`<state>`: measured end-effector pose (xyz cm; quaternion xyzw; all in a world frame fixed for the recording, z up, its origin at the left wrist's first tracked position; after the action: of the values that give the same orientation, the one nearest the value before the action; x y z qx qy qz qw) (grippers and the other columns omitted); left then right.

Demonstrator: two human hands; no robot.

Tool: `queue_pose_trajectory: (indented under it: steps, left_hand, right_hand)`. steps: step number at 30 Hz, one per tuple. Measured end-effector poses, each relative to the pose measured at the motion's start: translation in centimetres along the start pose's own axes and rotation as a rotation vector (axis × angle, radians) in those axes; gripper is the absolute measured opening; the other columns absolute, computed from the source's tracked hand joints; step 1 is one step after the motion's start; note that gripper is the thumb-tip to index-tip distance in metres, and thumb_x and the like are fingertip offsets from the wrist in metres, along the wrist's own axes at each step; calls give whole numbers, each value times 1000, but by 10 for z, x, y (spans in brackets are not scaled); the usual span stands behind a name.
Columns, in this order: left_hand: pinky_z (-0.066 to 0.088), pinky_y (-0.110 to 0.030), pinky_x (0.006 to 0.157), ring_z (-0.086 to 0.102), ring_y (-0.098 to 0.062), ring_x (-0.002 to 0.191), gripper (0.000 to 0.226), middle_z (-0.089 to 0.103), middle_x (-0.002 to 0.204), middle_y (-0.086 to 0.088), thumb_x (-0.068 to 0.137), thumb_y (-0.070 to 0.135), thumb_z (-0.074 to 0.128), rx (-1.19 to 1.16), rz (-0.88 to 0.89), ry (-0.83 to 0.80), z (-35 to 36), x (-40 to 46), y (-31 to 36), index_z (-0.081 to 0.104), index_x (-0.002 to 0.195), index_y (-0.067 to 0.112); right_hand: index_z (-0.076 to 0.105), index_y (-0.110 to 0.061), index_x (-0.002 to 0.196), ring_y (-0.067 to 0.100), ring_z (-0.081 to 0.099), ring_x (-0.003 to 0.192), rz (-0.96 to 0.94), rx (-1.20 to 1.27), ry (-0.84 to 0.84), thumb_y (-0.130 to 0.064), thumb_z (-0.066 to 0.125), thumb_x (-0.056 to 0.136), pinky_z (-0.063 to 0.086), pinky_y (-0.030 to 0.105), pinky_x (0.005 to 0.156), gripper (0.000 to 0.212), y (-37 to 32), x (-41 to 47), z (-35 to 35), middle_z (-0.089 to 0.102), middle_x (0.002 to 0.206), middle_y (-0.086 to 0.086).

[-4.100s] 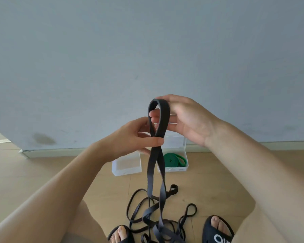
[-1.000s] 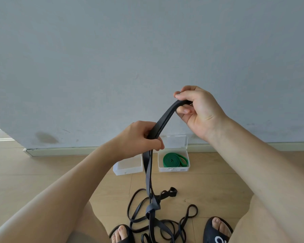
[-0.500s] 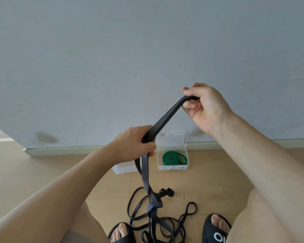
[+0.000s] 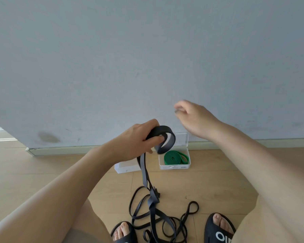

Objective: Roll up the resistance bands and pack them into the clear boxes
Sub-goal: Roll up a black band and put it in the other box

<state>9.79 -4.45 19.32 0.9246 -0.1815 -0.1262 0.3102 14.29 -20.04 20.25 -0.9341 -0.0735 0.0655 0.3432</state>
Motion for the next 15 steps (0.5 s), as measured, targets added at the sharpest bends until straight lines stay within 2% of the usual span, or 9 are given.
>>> queue_pose_trajectory:
  steps: [1, 3, 5, 6, 7, 8, 11, 13, 15]
  left_hand:
    - [49, -16, 60, 71, -9, 69, 14, 64, 82, -2, 104, 31, 55, -6, 11, -7, 0, 0, 2, 53, 103, 17]
    - [48, -15, 61, 69, -5, 68, 1, 68, 79, 1, 104, 27, 55, 15, 51, -17, 1, 0, 7, 54, 105, 28]
    - [48, -22, 65, 65, -7, 70, 9, 71, 76, 3, 103, 25, 55, 22, 67, -38, 3, -1, 8, 53, 98, 32]
    - [50, -27, 68, 66, -10, 73, 8, 72, 76, 4, 102, 26, 56, 21, 60, -57, 5, -2, 7, 54, 97, 31]
    - [51, -28, 70, 67, -11, 75, 6, 71, 76, 5, 102, 27, 57, 14, 56, -59, 6, -3, 7, 55, 97, 29]
    - [52, -28, 70, 68, -10, 75, 3, 71, 77, 6, 101, 28, 58, 8, 55, -44, 5, -3, 7, 56, 98, 28]
    - [48, -19, 66, 70, -5, 73, 7, 67, 73, 15, 99, 33, 64, -63, 32, 16, -5, -4, 4, 60, 98, 28]
    - [48, -27, 69, 68, -11, 76, 16, 68, 71, 13, 93, 33, 71, -90, 11, 8, -8, -4, -2, 59, 101, 27]
    - [48, -36, 74, 65, -16, 74, 29, 70, 75, 10, 88, 32, 78, -137, -34, -33, -8, -6, -11, 58, 106, 20]
  right_hand:
    - [58, -20, 136, 17, 56, 130, -70, 153, 18, -33, 40, 109, 42, 34, 107, 35, -18, -4, 1, 64, 137, -1]
    - [63, -20, 126, 14, 61, 118, -139, 289, -83, -38, 38, 110, 43, 34, 105, 34, -43, -14, 18, 69, 122, -2]
    - [63, -16, 115, 19, 65, 106, -146, 252, -173, -45, 36, 109, 48, 37, 96, 40, -51, -21, 36, 71, 110, 4]
    - [62, -18, 108, 19, 66, 95, -140, 212, -182, -47, 35, 109, 50, 37, 85, 40, -50, -21, 40, 71, 100, 4]
    - [59, -21, 102, 15, 65, 85, -128, 172, -170, -49, 34, 109, 48, 34, 74, 38, -48, -20, 41, 68, 92, 1]
    - [57, -23, 100, 11, 63, 81, -116, 142, -153, -50, 34, 108, 44, 31, 69, 37, -46, -17, 41, 66, 88, -2]
    - [62, -20, 96, 9, 62, 80, -131, 124, -115, -47, 42, 107, 41, 29, 67, 35, -49, -12, 42, 66, 86, -7]
    - [65, -23, 93, 6, 63, 78, -150, 165, -45, -41, 53, 103, 43, 28, 68, 24, -52, -10, 34, 70, 84, -10]
    - [67, -24, 88, -2, 59, 64, -154, 249, 44, -35, 64, 97, 41, 26, 64, 14, -53, -9, 19, 69, 68, -17]
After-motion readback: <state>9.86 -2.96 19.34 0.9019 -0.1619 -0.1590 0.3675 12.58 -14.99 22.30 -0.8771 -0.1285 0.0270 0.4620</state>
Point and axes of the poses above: each hand's wrist, its own x-axis towards the middle knuckle, its own z-axis out of the palm, y = z × x, the point moved 9 cm from there along x, towards the middle knuckle
